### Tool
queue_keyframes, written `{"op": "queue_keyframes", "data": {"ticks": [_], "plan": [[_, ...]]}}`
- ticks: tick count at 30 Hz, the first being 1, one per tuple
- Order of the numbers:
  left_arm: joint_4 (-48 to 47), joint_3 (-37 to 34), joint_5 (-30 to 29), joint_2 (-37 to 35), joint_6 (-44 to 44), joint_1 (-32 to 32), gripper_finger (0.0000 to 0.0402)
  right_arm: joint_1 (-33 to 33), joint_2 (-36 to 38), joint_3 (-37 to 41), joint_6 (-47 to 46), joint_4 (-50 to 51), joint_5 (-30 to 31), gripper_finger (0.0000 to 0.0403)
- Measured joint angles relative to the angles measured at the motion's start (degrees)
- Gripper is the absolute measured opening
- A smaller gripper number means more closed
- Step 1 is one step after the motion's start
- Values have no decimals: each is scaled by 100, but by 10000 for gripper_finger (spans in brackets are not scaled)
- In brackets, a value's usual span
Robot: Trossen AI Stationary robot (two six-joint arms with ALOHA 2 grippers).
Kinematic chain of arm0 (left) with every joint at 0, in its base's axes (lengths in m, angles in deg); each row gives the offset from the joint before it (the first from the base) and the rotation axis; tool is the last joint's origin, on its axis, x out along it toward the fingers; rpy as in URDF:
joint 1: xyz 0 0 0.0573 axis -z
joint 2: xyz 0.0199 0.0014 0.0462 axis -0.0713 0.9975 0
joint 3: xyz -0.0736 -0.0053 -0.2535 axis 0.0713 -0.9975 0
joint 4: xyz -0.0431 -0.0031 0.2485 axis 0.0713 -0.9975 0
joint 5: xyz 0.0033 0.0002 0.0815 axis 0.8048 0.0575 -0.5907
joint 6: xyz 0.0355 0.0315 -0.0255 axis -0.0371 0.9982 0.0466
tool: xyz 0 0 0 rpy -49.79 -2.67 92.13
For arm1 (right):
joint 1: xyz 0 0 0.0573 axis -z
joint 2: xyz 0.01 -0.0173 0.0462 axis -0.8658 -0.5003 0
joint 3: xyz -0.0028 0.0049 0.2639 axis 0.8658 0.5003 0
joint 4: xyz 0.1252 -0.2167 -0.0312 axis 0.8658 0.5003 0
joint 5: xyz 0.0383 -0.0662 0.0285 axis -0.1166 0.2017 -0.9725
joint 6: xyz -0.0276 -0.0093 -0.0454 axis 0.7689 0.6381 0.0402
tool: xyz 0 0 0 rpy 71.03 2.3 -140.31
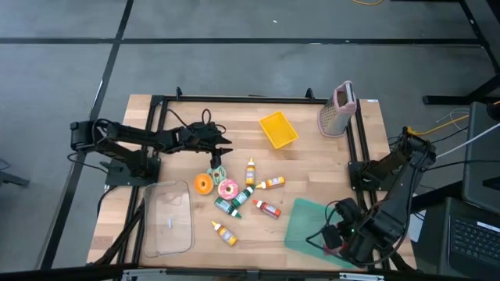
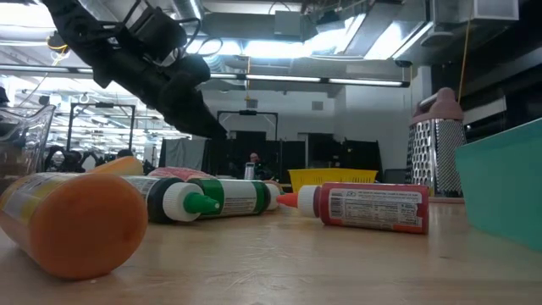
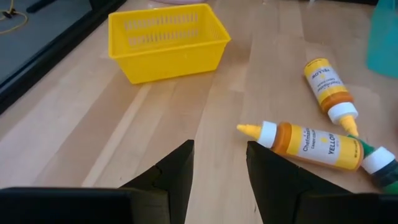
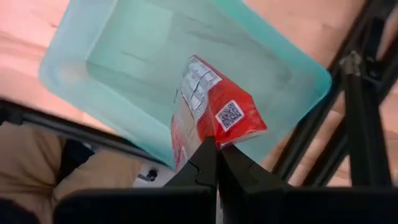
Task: Pick & Place Food Item
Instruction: Put the popcorn bag into the green bin
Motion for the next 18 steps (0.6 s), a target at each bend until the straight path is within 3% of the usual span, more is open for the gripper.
{"op": "queue_keyframes", "data": {"ticks": [7,18], "plan": [[12,0,0,59,1,0,144,61,-35,0,-56,225,-286,0],[12,0,2,61,-17,0,143,475,-35,0,375,224,1177,0]]}}
